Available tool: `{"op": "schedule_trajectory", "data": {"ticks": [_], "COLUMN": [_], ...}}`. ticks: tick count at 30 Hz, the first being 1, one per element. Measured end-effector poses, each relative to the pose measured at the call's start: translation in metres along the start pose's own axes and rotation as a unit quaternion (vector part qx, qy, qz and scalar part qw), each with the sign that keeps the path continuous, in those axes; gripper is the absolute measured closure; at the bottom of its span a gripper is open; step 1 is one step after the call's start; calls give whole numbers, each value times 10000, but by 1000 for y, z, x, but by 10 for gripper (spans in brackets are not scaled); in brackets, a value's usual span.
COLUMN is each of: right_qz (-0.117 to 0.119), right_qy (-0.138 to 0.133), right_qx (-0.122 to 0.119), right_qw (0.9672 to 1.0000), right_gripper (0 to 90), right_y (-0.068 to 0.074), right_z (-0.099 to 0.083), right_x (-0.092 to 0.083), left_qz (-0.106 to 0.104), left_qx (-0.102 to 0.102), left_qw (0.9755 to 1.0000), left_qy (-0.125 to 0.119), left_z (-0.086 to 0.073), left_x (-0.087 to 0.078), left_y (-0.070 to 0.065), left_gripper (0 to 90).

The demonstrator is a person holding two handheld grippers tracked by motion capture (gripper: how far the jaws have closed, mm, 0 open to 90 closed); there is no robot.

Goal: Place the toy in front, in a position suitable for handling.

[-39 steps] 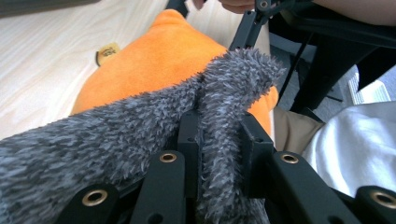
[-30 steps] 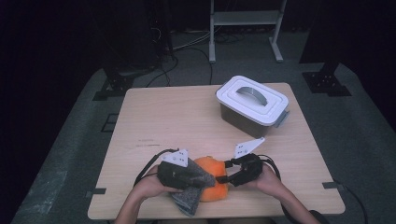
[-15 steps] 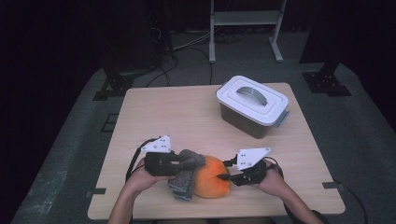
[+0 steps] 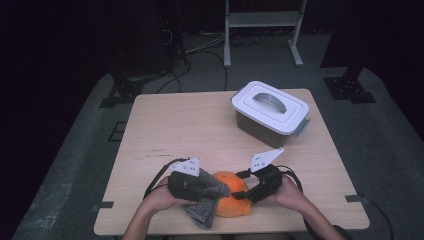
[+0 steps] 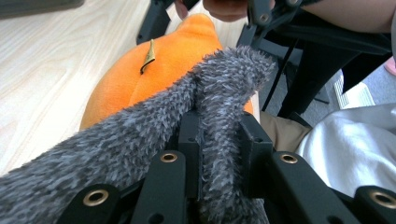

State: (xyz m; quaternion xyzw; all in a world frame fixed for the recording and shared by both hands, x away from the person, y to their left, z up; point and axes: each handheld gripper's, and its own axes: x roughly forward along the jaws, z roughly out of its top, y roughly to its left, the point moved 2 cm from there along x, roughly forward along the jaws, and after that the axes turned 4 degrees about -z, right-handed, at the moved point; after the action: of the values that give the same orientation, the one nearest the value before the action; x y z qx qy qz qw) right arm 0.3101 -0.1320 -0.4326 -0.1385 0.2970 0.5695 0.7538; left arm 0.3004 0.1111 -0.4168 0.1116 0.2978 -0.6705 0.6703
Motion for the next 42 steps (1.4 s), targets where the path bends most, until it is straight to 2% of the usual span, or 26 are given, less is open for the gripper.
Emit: {"op": "schedule_trajectory", "data": {"ticks": [2,4,7,10,13,16,19,23,25,27,29,32,34,37,38,39,42], "right_qz": [-125,-273,-337,-431,-331,-354,-354,-272,-172,-183,-170,-118,-96,-114,-142,-190,-385], "right_qy": [12,-44,-184,-292,-427,-254,-207,-158,-148,-121,-88,0,62,101,93,92,103], "right_qx": [-209,-476,-825,-1255,-1377,-1512,-1457,-1124,-954,-857,-727,-409,-358,-240,-237,-293,-751], "right_qw": [9997,9985,9958,9907,9890,9875,9885,9932,9952,9961,9972,9991,9993,9996,9996,9993,9964], "right_gripper": [494,571,604,605,599,594,584,503,422,358,334,311,299,309,354,416,542], "right_y": [2,4,7,10,12,12,8,0,-1,-1,0,-1,0,1,1,2,6], "right_z": [1,3,9,14,17,11,7,0,1,2,3,4,4,2,1,0,3], "right_x": [-2,-4,-9,-12,-10,-5,-7,-11,-11,-10,-11,-10,-8,-2,0,0,-4], "left_qz": [35,122,296,381,395,368,322,256,228,216,200,134,38,44,60,76,151], "left_qx": [-21,-29,8,20,29,-90,-226,-347,-357,-351,-352,-309,-270,-252,-253,-250,-226], "left_qw": [9999,9996,9979,9953,9960,9976,9980,9982,9984,9986,9987,9992,9995,9996,9996,9996,9994], "left_qy": [-116,-270,-583,-887,-801,-572,-489,-419,-371,-327,-302,-221,-167,-110,-115,-136,-229], "left_z": [1,4,11,17,16,7,-3,-10,-10,-11,-11,-10,-10,-10,-10,-9,-5], "left_x": [-4,-11,-24,-34,-31,-22,-18,-16,-14,-13,-13,-12,-10,-8,-9,-9,-14], "left_y": [1,1,1,1,1,6,11,13,13,13,12,10,8,7,8,8,8], "left_gripper": [746,750,750,750,748,748,748,748,747,748,748,748,747,745,745,745,747]}}
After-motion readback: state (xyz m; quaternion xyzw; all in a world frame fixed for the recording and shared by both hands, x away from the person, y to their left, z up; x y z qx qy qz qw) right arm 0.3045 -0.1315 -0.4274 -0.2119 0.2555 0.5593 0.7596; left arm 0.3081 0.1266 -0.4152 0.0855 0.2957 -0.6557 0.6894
